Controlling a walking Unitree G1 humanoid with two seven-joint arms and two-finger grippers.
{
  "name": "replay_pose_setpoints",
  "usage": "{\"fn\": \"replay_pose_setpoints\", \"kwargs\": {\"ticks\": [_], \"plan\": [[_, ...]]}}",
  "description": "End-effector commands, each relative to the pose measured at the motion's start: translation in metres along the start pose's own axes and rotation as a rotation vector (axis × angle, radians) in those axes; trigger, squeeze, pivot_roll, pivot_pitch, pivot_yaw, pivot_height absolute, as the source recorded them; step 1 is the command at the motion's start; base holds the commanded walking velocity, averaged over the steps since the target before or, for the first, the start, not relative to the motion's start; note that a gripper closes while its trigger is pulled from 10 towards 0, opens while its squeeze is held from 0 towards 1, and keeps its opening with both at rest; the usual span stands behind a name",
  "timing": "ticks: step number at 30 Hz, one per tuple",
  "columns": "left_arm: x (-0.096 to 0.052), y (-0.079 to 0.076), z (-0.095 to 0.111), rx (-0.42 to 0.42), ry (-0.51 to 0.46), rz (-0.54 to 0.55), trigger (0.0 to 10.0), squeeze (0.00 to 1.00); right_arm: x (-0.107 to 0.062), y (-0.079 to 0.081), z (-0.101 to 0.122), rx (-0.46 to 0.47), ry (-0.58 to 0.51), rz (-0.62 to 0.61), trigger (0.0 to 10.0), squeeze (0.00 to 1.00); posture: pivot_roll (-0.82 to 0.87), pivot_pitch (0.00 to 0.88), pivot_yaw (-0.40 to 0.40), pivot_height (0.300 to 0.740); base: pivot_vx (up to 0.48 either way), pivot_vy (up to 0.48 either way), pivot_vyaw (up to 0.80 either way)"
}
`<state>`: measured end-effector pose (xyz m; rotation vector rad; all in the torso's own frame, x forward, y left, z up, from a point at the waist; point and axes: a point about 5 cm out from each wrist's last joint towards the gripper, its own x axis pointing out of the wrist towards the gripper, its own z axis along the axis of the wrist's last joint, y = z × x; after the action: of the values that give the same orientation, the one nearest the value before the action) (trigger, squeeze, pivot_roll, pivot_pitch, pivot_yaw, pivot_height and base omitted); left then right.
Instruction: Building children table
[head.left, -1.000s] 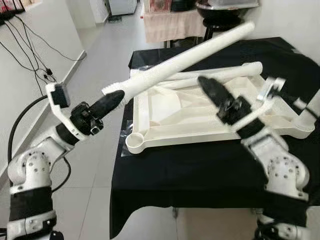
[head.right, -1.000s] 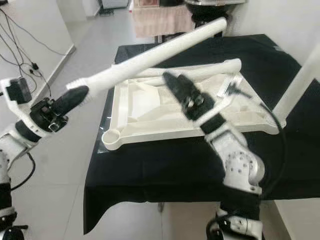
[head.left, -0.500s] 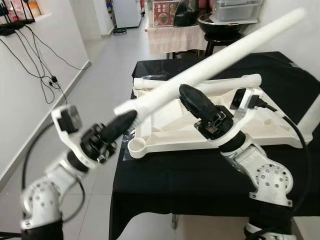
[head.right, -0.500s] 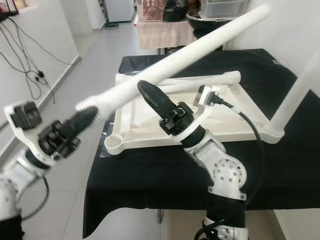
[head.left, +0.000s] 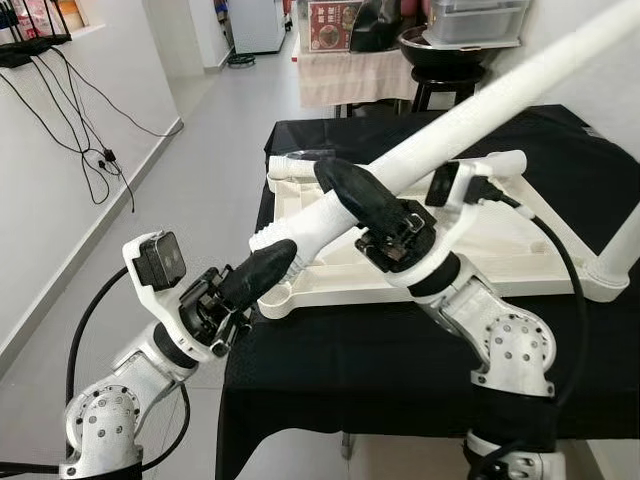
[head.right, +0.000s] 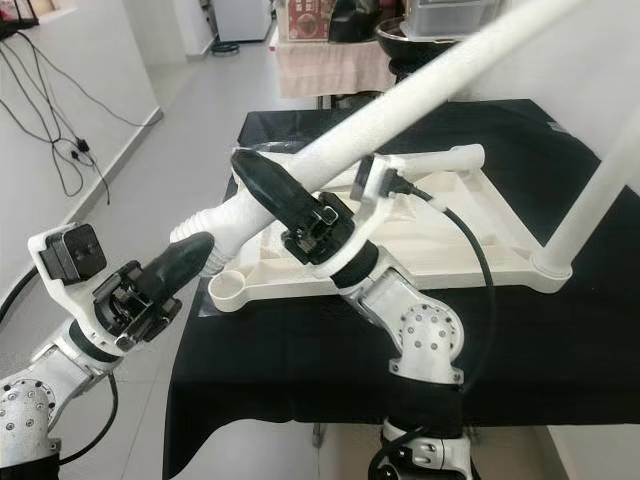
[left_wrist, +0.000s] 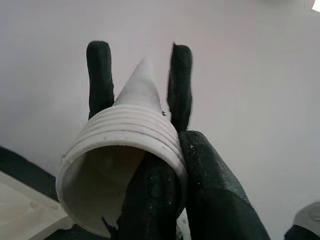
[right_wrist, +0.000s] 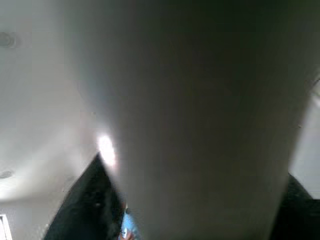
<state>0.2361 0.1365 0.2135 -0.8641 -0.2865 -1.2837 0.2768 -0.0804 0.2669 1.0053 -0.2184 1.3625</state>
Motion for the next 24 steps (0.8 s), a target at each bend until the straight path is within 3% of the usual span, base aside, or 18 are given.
{"fn": "replay_pose_setpoints", "kwargs": {"ticks": [1, 13, 14, 15, 16, 21, 22, 24], "plan": [[-0.002, 0.002, -0.012, -0.05, 0.041, 0.026, 0.0, 0.0, 0.014, 0.008, -0.001, 0.018, 0.011, 0.082, 0.0, 0.0, -0.08, 0.0, 0.012, 0.74, 0.0, 0.0, 0.0], [-0.004, 0.006, -0.024, -0.08, 0.023, 0.076, 0.0, 0.0, 0.016, 0.009, 0.001, -0.008, 0.006, 0.089, 0.0, 0.0, -0.08, 0.0, 0.015, 0.74, 0.0, 0.0, 0.0], [-0.006, 0.009, -0.025, -0.072, 0.02, 0.108, 1.9, 0.0, 0.015, 0.009, 0.002, -0.017, 0.006, 0.082, 0.0, 0.0, -0.08, 0.0, 0.015, 0.74, 0.0, 0.0, 0.0], [-0.006, 0.009, -0.025, -0.072, 0.02, 0.108, 1.9, 0.0, 0.015, 0.009, 0.002, -0.017, 0.006, 0.082, 0.0, 0.0, -0.08, 0.0, 0.015, 0.74, 0.0, 0.0, 0.0], [-0.01, 0.011, -0.025, -0.069, 0.01, 0.143, 10.0, 1.0, 0.014, 0.005, 0.004, -0.029, -0.001, 0.058, 0.0, 0.0, -0.09, 0.0, 0.018, 0.74, 0.0, 0.0, 0.0], [-0.015, 0.011, -0.024, -0.067, 0.001, 0.167, 10.0, 1.0, 0.012, 0.0, 0.007, -0.05, -0.012, 0.016, 0.0, 0.0, -0.09, 0.0, 0.018, 0.74, 0.0, 0.0, 0.0], [-0.025, 0.012, -0.021, -0.057, -0.011, 0.216, 10.0, 1.0, 0.01, -0.008, 0.012, -0.075, -0.034, -0.045, 0.0, 0.0, -0.09, 0.0, 0.024, 0.74, 0.0, 0.0, 0.0], [-0.025, 0.012, -0.021, -0.057, -0.011, 0.216, 10.0, 1.0, 0.01, -0.008, 0.012, -0.075, -0.034, -0.045, 0.0, 0.0, -0.09, 0.0, 0.024, 0.74, 0.0, 0.0, 0.0]]}}
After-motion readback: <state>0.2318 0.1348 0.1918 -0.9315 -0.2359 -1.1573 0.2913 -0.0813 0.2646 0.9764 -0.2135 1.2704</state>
